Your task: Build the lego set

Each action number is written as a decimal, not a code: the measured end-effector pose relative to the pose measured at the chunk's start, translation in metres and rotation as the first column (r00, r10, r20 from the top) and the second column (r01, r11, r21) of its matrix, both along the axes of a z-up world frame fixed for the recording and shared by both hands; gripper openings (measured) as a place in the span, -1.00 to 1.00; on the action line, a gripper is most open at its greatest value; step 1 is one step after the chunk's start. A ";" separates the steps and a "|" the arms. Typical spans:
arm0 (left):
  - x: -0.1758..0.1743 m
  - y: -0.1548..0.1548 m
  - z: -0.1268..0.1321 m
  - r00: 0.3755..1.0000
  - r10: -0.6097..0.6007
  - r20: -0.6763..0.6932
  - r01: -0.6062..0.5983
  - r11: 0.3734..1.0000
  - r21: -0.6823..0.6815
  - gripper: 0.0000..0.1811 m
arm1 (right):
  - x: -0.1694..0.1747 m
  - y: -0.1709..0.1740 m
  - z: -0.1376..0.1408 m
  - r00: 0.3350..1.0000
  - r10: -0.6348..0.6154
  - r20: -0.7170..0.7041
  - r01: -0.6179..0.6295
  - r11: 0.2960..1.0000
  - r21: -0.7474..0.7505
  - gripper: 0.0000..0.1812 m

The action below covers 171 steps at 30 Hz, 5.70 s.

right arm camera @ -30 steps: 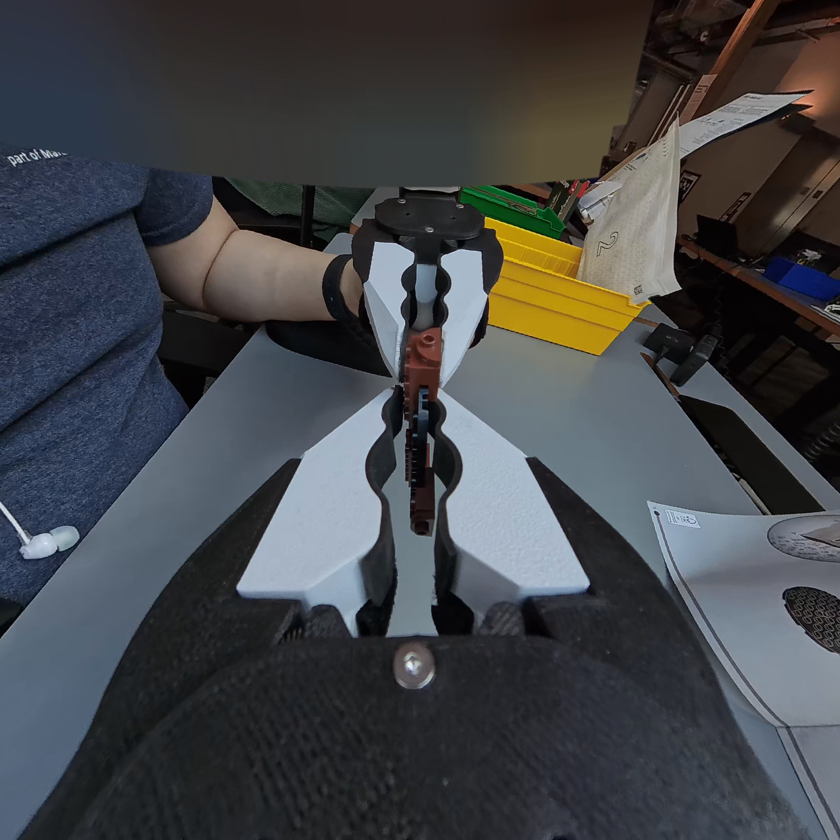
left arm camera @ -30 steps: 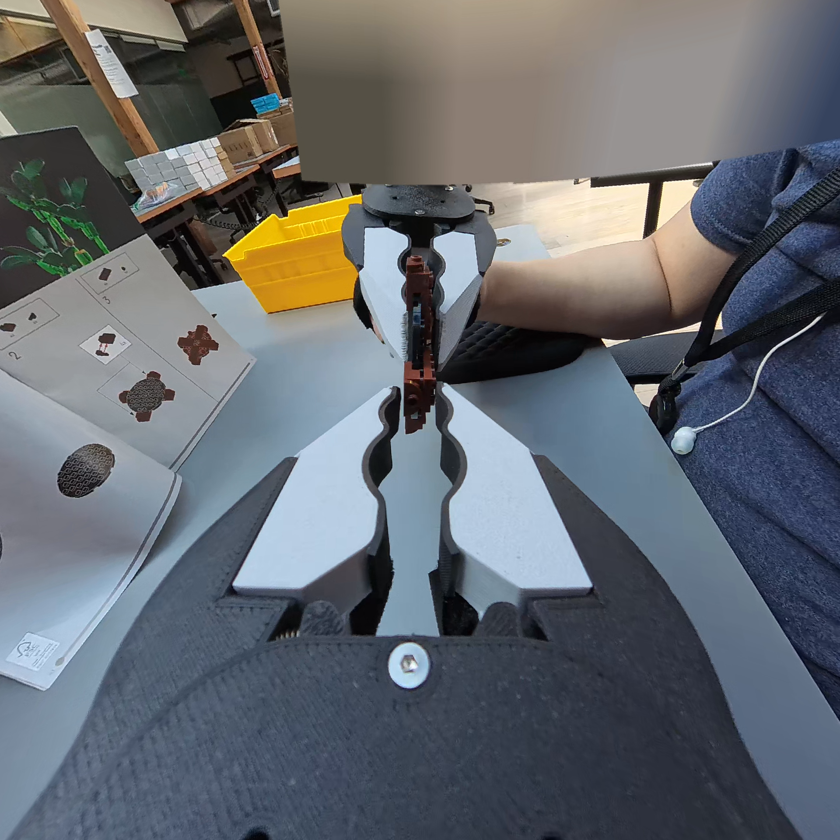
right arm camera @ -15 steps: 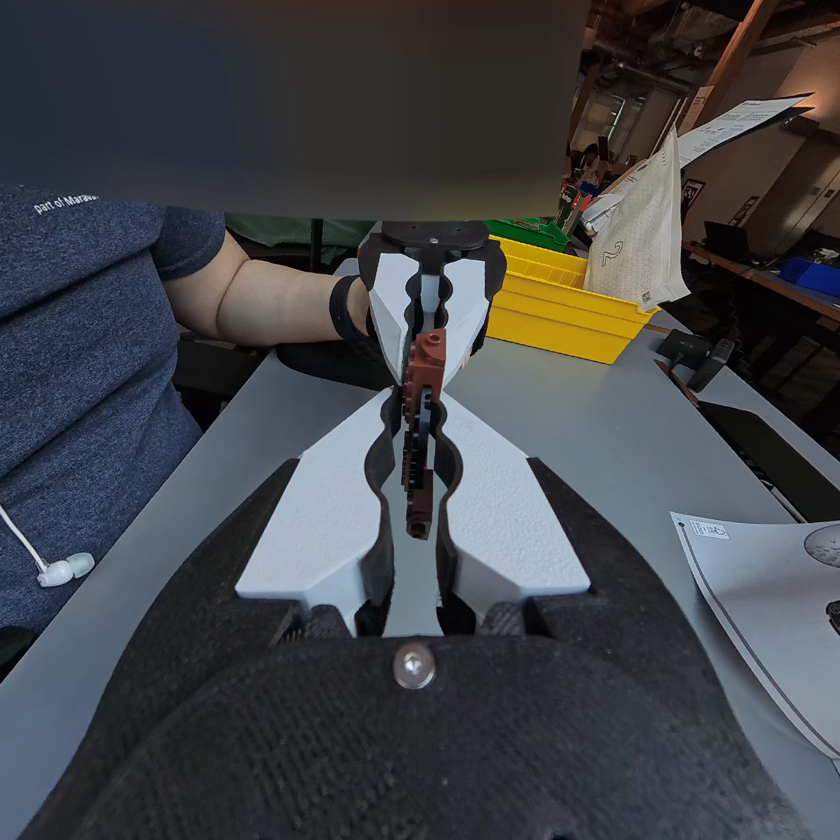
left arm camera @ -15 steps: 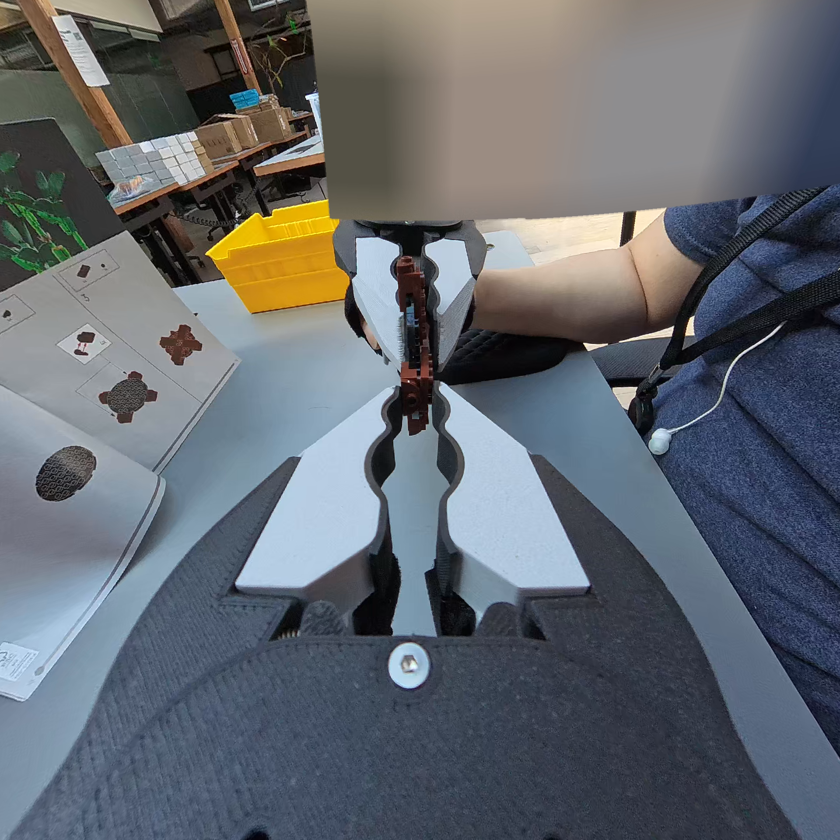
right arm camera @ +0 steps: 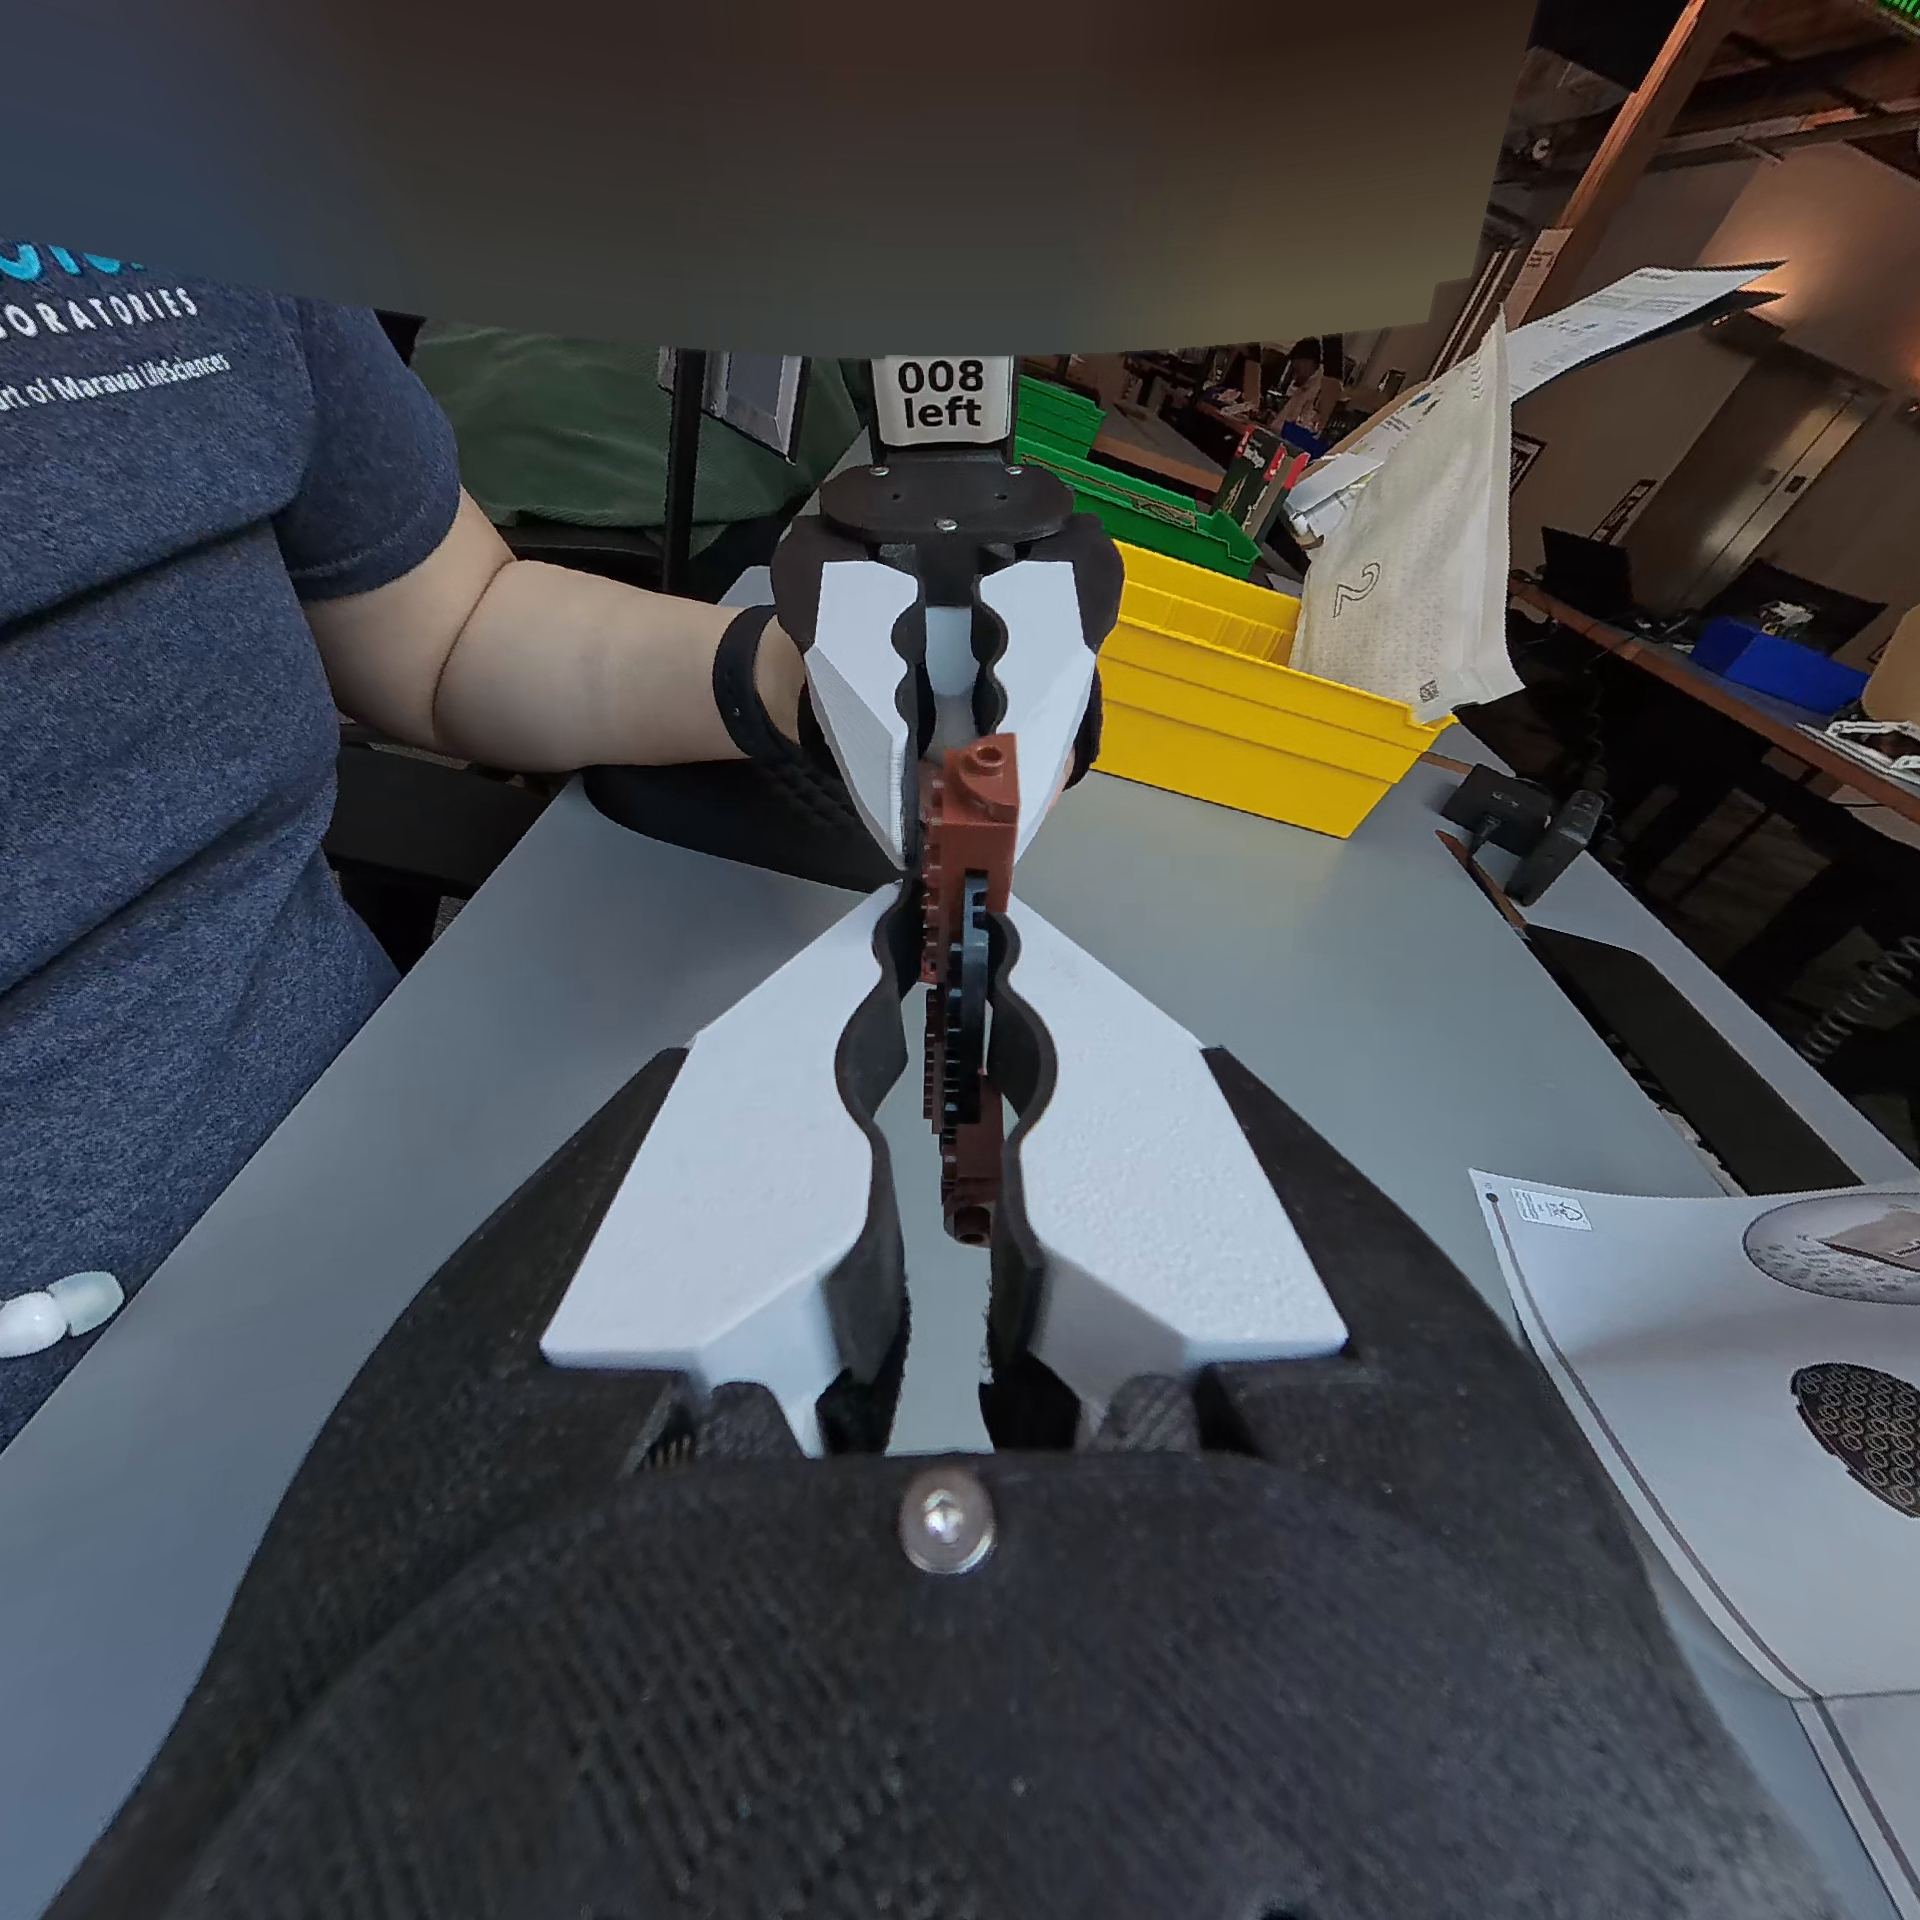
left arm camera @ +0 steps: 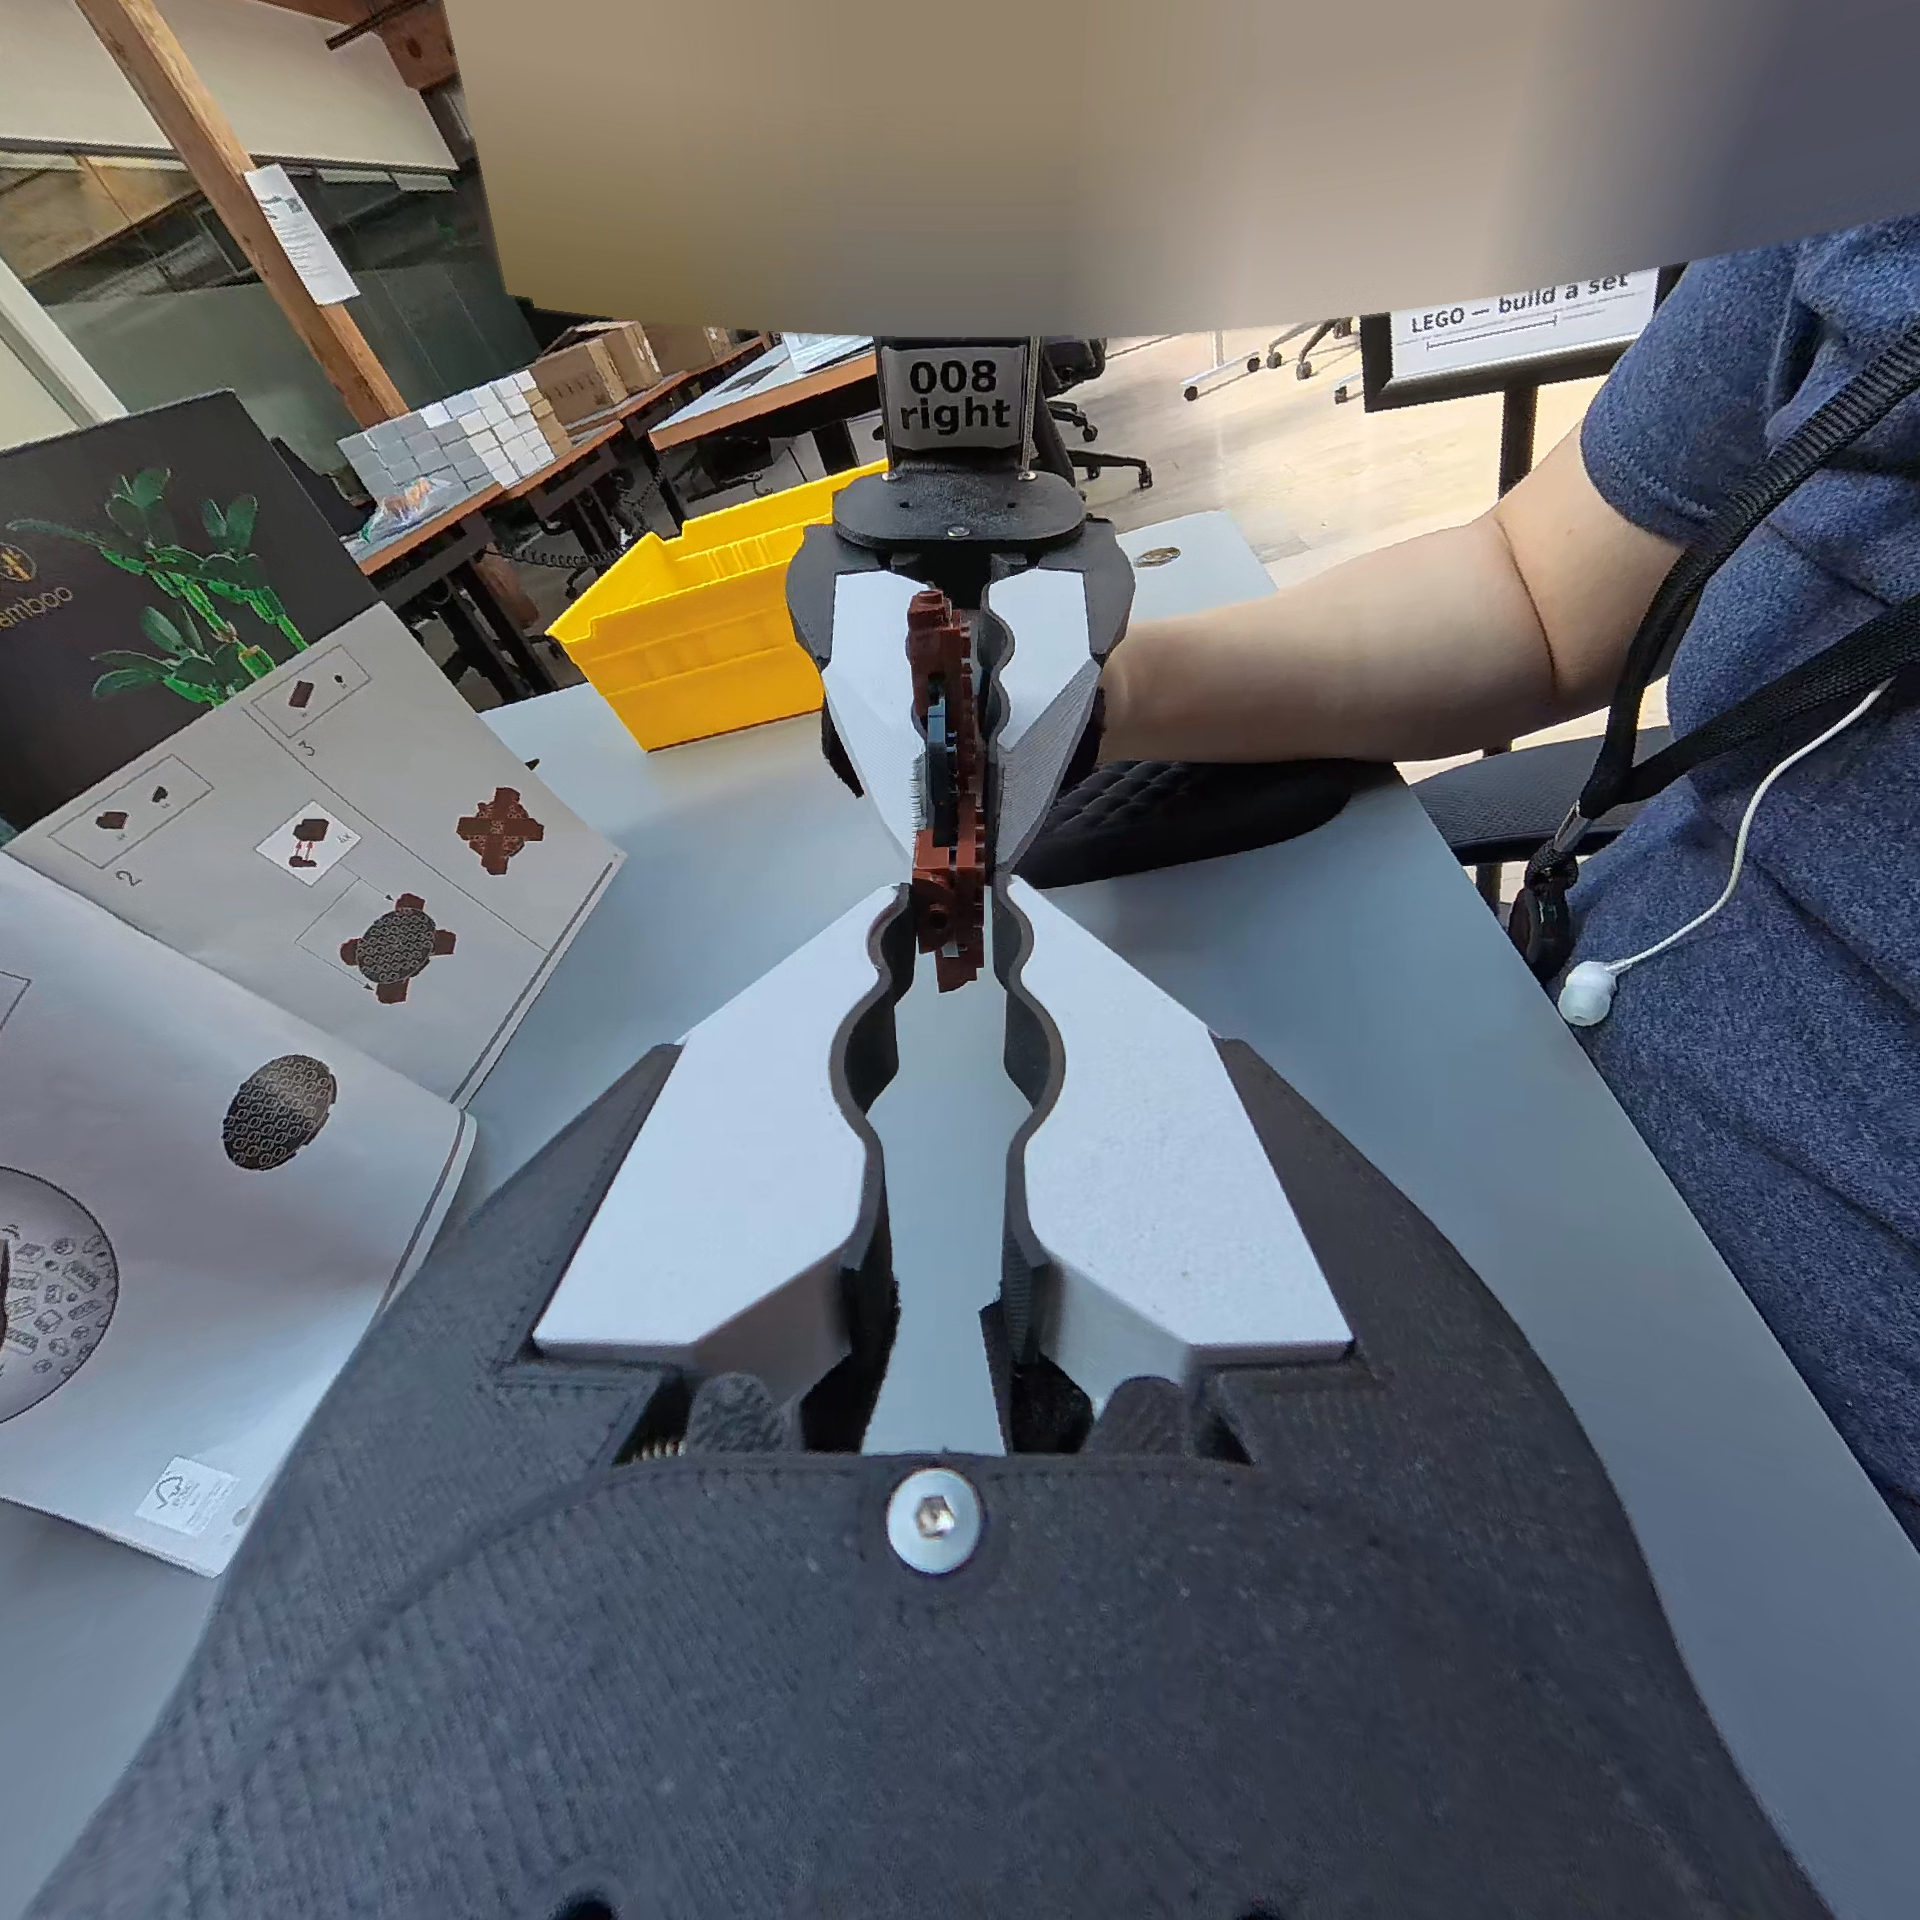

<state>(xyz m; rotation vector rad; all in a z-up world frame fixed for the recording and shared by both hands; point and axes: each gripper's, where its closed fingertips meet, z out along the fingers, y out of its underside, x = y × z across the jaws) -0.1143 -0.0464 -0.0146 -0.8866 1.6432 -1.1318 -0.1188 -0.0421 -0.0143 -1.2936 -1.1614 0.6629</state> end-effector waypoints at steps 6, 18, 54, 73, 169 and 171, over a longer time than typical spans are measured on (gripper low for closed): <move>0.000 0.000 0.003 1.000 0.009 0.027 -0.009 1.000 0.022 -0.87 | 0.001 -0.002 0.000 1.000 0.007 0.014 -0.007 1.000 0.017 -0.91; 0.001 0.001 0.001 1.000 0.000 -0.003 0.000 1.000 -0.027 -0.90 | 0.001 0.000 -0.001 1.000 0.007 0.000 -0.007 1.000 -0.027 -0.91; 0.004 0.004 -0.007 0.997 -0.022 -0.074 0.011 0.989 -0.147 -0.90 | 0.000 0.004 -0.002 0.994 0.046 -0.099 -0.065 0.978 -0.198 -0.92; 0.013 0.019 -0.008 0.995 -0.052 -0.085 0.006 0.880 -0.475 -0.89 | 0.011 0.021 -0.005 0.971 -0.007 -0.241 -0.107 0.882 -0.458 -0.91; 0.009 0.006 -0.001 1.000 0.022 0.010 -0.021 0.992 -0.124 -0.84 | 0.009 0.007 0.026 0.958 0.032 -0.285 -0.071 0.989 -0.127 -0.89; 0.010 0.008 -0.001 1.000 0.007 -0.010 -0.009 0.973 -0.232 -0.70 | 0.019 0.012 0.041 0.893 0.028 -0.449 -0.126 0.974 -0.190 -0.89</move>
